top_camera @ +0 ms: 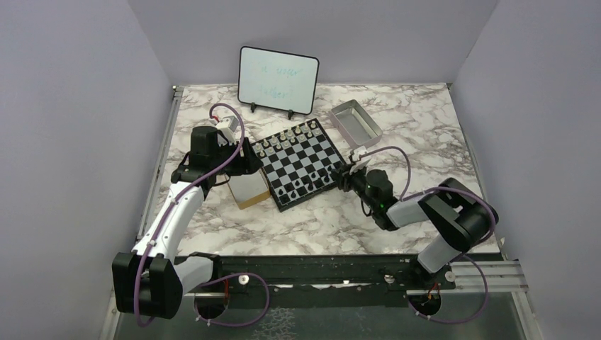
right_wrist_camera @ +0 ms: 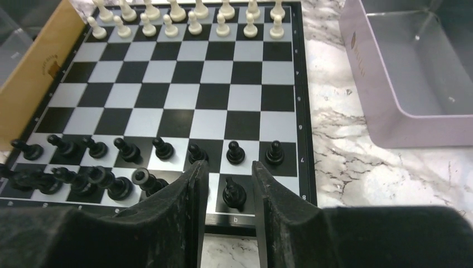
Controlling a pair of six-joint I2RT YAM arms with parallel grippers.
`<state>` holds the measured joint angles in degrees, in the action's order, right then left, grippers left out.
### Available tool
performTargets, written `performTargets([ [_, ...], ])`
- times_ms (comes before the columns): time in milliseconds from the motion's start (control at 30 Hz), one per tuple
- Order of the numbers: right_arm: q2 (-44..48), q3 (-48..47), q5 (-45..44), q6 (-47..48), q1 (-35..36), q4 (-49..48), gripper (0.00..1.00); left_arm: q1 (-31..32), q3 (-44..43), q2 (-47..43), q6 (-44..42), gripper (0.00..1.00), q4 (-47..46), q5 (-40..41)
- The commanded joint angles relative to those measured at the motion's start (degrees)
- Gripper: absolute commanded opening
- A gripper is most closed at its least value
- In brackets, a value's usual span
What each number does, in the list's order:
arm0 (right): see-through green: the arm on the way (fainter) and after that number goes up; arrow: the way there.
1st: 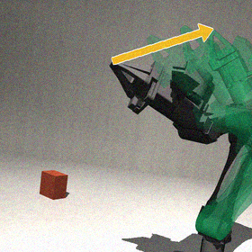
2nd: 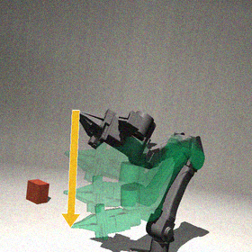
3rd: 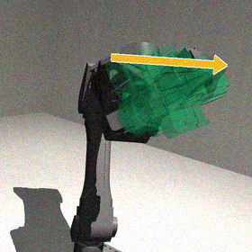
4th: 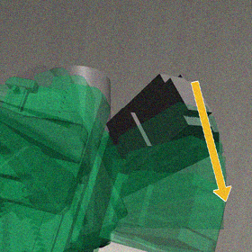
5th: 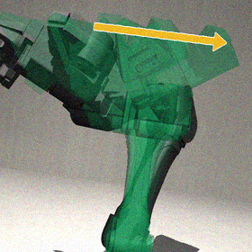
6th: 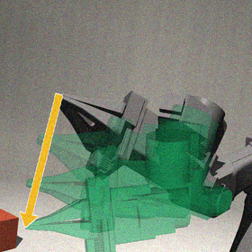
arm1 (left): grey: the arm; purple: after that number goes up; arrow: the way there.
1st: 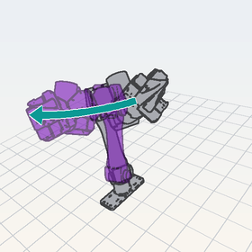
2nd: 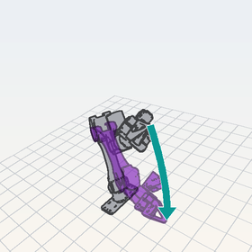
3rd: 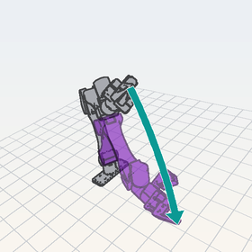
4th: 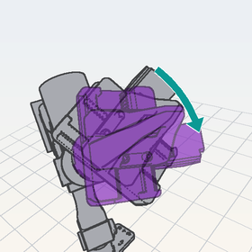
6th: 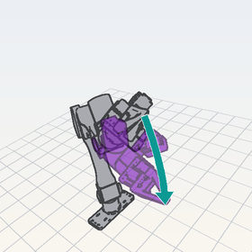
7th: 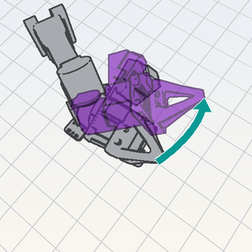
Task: Set up the chess pieces on the board
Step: Place the chess piece on the chessboard.
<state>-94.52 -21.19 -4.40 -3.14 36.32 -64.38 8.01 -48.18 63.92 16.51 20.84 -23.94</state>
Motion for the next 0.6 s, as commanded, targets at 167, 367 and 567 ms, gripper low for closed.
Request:
performTargets([
  [167, 14.8, -3.1, 2.2, 2.0, 0.3, 16.0, 0.45, 0.3, -1.2, 2.2, -1.2, 0.66, 2.7, 8.3],
  [367, 25.1, -8.2, 3.9, 5.3, 0.3, 32.2, 0.52, 0.4, -6.6, 9.3, -1.5, 0.65, 7.3, 15.0],
  [567, 32.8, -9.8, 6.9, 5.5, 0.3, 37.1, 0.52, 0.3, -11.0, 13.4, 1.1, 0.61, 8.1, 24.2],
])
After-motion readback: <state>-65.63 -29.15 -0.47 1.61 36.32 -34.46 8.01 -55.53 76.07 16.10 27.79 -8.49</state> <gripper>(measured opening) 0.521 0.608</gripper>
